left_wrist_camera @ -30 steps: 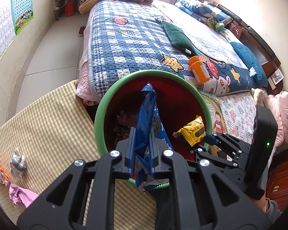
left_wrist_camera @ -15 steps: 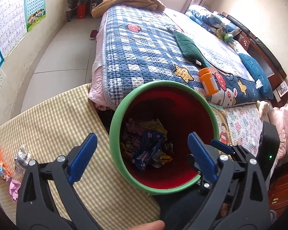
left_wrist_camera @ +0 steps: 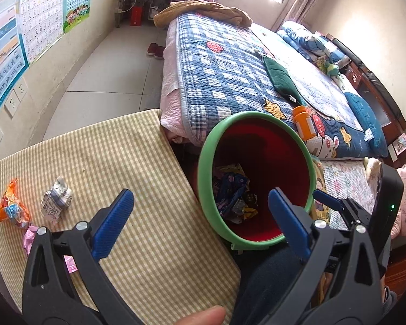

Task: Collect trash
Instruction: 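Move both open tools back over the remaining trash on the table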

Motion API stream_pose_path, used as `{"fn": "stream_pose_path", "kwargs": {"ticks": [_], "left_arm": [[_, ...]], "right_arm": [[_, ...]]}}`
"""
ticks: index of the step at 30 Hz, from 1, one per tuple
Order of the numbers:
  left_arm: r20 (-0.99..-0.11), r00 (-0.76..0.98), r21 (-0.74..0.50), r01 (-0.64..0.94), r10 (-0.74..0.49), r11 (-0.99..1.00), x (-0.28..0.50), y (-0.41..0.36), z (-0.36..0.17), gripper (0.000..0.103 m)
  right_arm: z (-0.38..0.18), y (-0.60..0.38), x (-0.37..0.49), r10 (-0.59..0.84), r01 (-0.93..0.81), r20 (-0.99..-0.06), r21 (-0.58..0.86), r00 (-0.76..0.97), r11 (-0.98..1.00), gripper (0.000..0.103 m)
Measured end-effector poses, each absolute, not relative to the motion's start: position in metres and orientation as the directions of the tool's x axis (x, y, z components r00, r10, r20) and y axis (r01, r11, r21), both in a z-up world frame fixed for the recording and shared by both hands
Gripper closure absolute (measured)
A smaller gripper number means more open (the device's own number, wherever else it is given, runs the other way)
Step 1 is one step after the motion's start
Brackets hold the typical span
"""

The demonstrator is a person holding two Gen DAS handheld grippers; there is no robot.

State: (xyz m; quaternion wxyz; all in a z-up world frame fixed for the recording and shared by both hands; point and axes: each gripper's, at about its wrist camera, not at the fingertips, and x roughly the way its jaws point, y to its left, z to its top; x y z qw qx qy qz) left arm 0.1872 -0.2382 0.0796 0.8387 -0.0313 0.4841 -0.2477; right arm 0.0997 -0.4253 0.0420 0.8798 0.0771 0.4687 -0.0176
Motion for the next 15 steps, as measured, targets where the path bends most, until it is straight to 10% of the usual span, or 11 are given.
{"fn": "stream_pose_path", "kwargs": {"ticks": [15], "left_arm": [[-0.809, 0.477, -0.279, 0.204, -0.344, 0.938, 0.154, -0.111, 0.075, 0.006]], "right_arm": [[0.053, -0.341, 0.100, 0.100, -0.042, -0.831, 0.093, 0.547, 0.995, 0.012]]}}
